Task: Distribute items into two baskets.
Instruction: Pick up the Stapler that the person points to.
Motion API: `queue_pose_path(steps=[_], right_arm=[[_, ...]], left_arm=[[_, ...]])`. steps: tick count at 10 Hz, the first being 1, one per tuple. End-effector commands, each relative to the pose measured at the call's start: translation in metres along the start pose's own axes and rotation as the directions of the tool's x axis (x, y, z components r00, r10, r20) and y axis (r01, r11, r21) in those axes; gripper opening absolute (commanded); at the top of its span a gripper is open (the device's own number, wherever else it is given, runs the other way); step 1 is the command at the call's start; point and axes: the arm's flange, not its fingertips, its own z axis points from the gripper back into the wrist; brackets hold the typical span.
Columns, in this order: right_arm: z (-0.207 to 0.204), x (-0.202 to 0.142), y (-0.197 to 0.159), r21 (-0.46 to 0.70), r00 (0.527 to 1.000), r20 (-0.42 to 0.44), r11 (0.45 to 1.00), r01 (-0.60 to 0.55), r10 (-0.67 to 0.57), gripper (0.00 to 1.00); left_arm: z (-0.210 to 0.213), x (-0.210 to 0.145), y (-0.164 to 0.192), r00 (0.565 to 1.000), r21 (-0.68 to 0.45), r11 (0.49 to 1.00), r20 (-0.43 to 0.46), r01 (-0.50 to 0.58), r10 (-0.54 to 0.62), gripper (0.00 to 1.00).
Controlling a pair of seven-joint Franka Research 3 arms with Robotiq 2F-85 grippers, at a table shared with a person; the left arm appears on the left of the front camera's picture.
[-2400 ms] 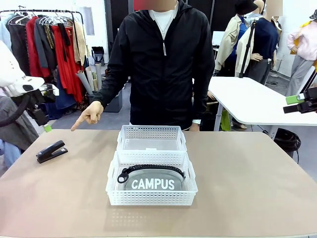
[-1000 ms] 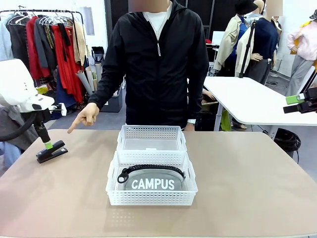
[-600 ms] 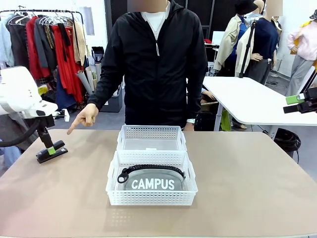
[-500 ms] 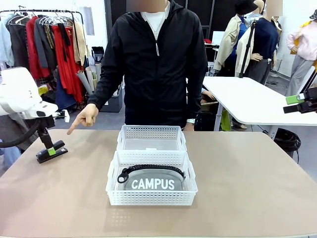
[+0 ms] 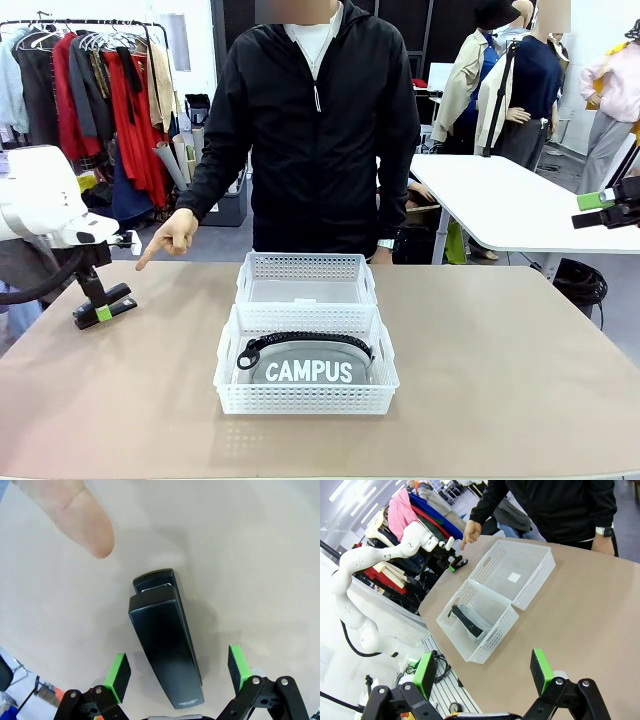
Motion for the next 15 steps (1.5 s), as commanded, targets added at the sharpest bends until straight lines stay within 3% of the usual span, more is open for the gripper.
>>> queue_pose_path(steps=[1,2,7,9,10,11,15], right_arm=[[-0.0005,0.0007,0.0016,0.003,1.0,0.002,1.0,-0.003,0.003,1.0],[-0.0005,0.0007,0.0016,0.003,1.0,0.002,1.0,-0.003,0.003,1.0],[-0.0005,0.0007,0.0016,0.003,1.0,0.002,1.0,-0.003,0.003,1.0],[-0.0005,0.0007,0.0016,0.003,1.0,0.002,1.0,-0.003,0.003,1.0],[-0.0005,0.0007,0.0016,0.003,1.0,0.002,1.0,-0.003,0.003,1.0],[-0.0005,0.0007,0.0016,0.003,1.0,0.002,1.0,-0.003,0.003,1.0],[-0.0005,0.0007,0.0016,0.003,1.0,0.002,1.0,-0.003,0.003,1.0]], left_arm=[[0.0021,0.003,0.0005,1.0,0.017,1.0,-0.022,-0.012,0.012,1.0],[0.0022,0.0032,0.0001,1.0,0.016,1.0,-0.022,-0.012,0.012,0.94],[0.0008,0.003,0.0009,0.999,0.008,1.0,-0.034,-0.026,0.026,0.0],[-0.0003,0.0022,0.0013,0.999,0.015,1.0,-0.029,-0.025,0.026,0.0],[-0.0007,0.0023,0.0011,0.994,-0.008,0.997,-0.08,-0.07,0.07,0.0],[0.0021,0.001,0.0003,1.0,0.006,1.0,-0.008,-0.018,0.018,0.0],[0.0021,0.001,0.0003,1.0,0.006,1.0,-0.008,-0.018,0.018,0.0]])
